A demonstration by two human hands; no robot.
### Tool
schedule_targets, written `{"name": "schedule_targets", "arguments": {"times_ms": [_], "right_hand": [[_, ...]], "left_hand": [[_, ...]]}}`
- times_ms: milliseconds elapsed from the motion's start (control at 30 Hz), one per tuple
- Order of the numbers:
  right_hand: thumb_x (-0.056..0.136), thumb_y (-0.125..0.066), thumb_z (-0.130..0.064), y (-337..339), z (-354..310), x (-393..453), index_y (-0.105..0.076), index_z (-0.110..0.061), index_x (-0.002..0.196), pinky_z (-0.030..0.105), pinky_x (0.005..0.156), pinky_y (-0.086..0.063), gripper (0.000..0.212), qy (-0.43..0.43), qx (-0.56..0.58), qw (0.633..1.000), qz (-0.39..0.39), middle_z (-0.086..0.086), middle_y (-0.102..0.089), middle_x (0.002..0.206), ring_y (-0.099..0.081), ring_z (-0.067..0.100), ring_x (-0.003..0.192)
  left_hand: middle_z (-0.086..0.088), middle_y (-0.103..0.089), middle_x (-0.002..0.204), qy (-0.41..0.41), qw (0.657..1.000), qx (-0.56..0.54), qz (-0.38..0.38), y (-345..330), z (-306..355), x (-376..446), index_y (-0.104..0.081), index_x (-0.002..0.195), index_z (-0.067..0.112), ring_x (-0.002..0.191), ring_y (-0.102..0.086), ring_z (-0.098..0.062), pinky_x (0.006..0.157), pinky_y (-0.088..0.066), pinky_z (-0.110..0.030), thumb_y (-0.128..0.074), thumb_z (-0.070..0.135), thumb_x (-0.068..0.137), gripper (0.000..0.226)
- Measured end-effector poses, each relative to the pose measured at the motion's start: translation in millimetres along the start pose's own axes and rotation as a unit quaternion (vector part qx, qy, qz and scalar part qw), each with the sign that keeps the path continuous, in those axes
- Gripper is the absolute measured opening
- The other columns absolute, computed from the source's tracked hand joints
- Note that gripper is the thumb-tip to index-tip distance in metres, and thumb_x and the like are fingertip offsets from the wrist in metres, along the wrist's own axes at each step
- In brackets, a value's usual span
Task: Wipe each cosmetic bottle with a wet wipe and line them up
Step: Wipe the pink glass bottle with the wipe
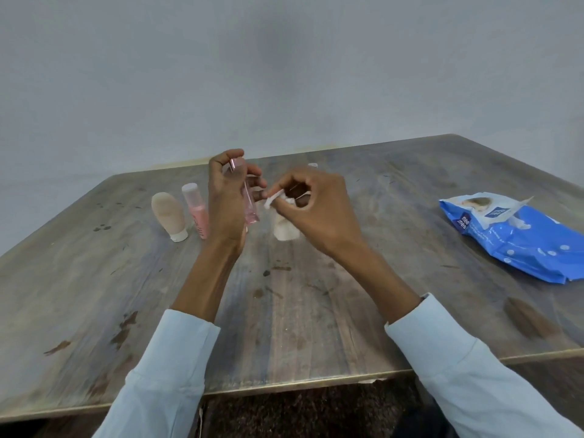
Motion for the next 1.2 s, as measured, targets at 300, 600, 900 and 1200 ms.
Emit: {"name": "schedule_targets", "arguments": {"times_ms": [300,600,900,1200], "right_hand": [[0.087,-0.080,-0.011,19.5,19.9,6.5,-0.080,-0.019,0.084,0.015,0.068,-0.055,0.008,-0.096,-0.002,0.988,0.122,-0.014,-0.077,0.084,-0.070,0.005,0.074],[0.087,-0.079,-0.011,18.2,38.9,4.9,-0.079,-0.021,0.083,0.006,0.060,-0.045,0.011,-0.155,-0.046,0.978,0.129,-0.010,-0.078,0.089,-0.069,-0.001,0.071],[0.089,-0.077,-0.014,16.5,41.0,5.4,-0.079,-0.020,0.085,0.018,0.066,-0.052,0.007,-0.151,-0.059,0.978,0.133,-0.008,-0.077,0.083,-0.071,0.005,0.074],[0.089,-0.078,-0.014,13.1,40.7,5.4,-0.078,-0.020,0.085,0.018,0.066,-0.052,0.007,-0.139,-0.083,0.979,0.127,-0.008,-0.076,0.084,-0.069,0.004,0.073]], "left_hand": [[0.004,-0.048,0.091,-0.107,0.922,0.343,-0.141,-17.2,-23.7,-18.0,-0.043,0.109,0.011,0.073,-0.043,-0.002,0.068,-0.040,-0.015,-0.050,-0.002,0.106,0.015],[-0.010,-0.062,0.107,-0.080,0.911,0.361,-0.180,-17.9,-31.8,-20.9,-0.040,0.099,0.030,0.105,-0.063,-0.020,0.084,-0.050,-0.024,-0.057,-0.002,0.103,0.037],[0.003,-0.065,0.106,-0.088,0.862,0.428,-0.256,-6.4,-27.0,-15.5,-0.055,0.104,0.021,0.094,-0.060,-0.020,0.080,-0.050,-0.032,-0.079,0.014,0.090,0.029],[-0.002,-0.055,0.107,-0.060,0.794,0.557,-0.237,-4.1,-34.1,-15.2,-0.065,0.115,0.020,0.097,-0.057,-0.023,0.087,-0.053,-0.045,-0.077,0.040,0.092,0.033]]}}
Point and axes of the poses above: each hand's wrist, its own x-axis towards the middle knuckle, its own y-axis out of the back of the hand, z = x × y, the point moved 3 cm from there along x, towards the middle knuckle
